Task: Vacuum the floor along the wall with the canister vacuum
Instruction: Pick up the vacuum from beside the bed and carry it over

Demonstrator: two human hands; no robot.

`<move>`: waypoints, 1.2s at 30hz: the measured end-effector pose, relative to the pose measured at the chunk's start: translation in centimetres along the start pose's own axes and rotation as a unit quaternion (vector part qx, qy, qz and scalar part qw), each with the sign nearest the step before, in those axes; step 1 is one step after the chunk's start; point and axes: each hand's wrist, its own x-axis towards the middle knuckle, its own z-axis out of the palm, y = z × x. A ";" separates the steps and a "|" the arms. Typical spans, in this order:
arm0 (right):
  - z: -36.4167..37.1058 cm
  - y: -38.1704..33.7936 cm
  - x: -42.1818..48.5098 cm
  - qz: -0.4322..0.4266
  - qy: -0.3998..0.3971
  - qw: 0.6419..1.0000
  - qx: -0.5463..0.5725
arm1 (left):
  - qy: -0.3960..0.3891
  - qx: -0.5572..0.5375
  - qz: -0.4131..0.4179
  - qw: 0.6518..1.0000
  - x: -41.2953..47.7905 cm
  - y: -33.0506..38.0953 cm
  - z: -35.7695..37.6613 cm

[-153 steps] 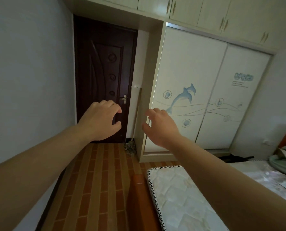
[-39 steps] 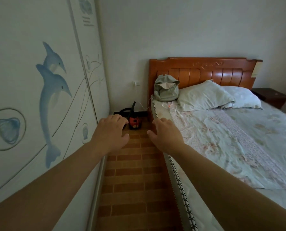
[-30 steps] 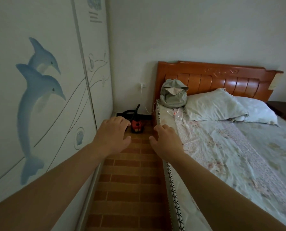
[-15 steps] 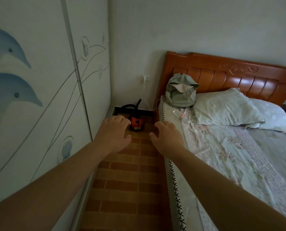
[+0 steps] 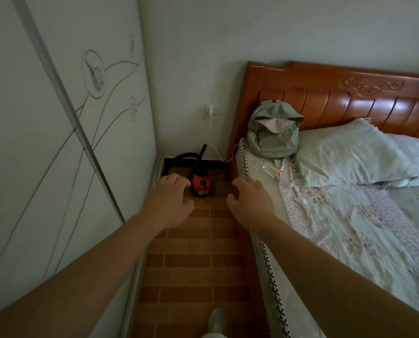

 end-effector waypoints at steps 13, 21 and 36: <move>5.0 3.7 24.0 0.003 -0.056 0.998 0.034 | -0.032 0.002 -0.038 0.999 21.3 -5.3 4.6; 9.3 2.6 37.0 0.008 -0.073 0.997 0.023 | -0.057 -0.025 -0.048 0.997 33.3 -11.0 7.4; 14.8 3.6 57.1 0.090 -0.128 0.988 0.016 | -0.166 -0.046 -0.057 0.983 53.5 -19.6 12.6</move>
